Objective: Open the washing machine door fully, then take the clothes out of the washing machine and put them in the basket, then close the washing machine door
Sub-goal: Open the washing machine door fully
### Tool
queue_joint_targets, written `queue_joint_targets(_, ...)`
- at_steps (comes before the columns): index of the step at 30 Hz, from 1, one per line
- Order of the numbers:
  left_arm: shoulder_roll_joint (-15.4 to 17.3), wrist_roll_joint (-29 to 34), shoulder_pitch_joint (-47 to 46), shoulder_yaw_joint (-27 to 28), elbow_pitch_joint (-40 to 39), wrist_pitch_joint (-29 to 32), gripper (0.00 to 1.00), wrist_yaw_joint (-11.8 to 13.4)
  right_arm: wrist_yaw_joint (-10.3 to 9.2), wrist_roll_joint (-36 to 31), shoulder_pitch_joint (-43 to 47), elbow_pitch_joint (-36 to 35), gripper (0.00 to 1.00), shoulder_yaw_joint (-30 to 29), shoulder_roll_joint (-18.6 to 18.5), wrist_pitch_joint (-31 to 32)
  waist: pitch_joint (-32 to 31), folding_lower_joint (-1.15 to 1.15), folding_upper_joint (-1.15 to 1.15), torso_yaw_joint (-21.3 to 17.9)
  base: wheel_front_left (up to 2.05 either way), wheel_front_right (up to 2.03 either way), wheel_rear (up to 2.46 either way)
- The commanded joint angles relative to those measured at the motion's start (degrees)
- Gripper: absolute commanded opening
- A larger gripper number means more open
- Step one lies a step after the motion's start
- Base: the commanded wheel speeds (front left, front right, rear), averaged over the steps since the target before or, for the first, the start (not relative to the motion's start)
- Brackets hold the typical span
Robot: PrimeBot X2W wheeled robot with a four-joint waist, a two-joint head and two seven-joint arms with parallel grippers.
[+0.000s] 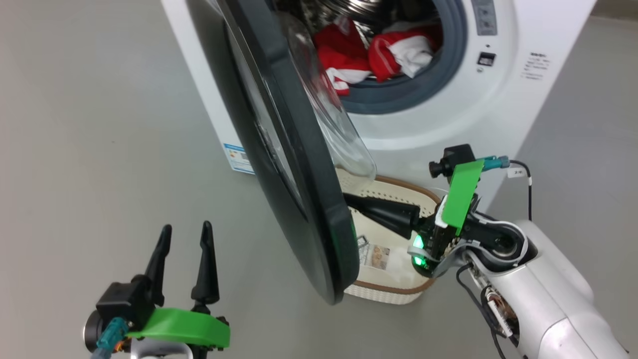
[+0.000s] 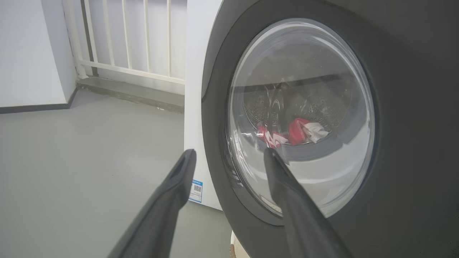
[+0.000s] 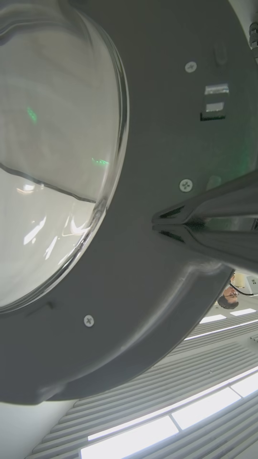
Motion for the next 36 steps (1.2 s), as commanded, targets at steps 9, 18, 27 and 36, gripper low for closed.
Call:
queue_joint_targets(9,1.0,-0.2,0.8,0.3,0.1,-0.4,1.0,-0.7,0.39,1.6,1.1,-0.5,0.0,4.1,1.4,-2.3,-3.4,0.0,0.0,6.3,0.0,0.0,0.0)
queue_joint_targets(18,1.0,-0.3,0.0,-0.8,0.2,-0.4,1.0,-0.7,0.39,2.7,0.5,0.5,0.0,6.6,1.4,-4.3,-2.8,0.0,0.0,10.5,0.0,0.0,0.0)
queue_joint_targets(27,1.0,-0.6,0.7,0.0,-2.2,-0.4,1.0,0.1,0.39,3.9,-1.6,0.8,0.0,9.7,1.4,-4.6,-1.3,0.0,0.0,11.3,0.0,0.0,0.0)
queue_joint_targets(36,1.0,-1.0,1.2,-0.1,-3.0,-0.4,1.0,0.5,0.39,4.4,-2.7,1.1,0.0,11.6,1.4,-4.9,-1.2,0.0,0.0,11.4,0.0,0.0,0.0)
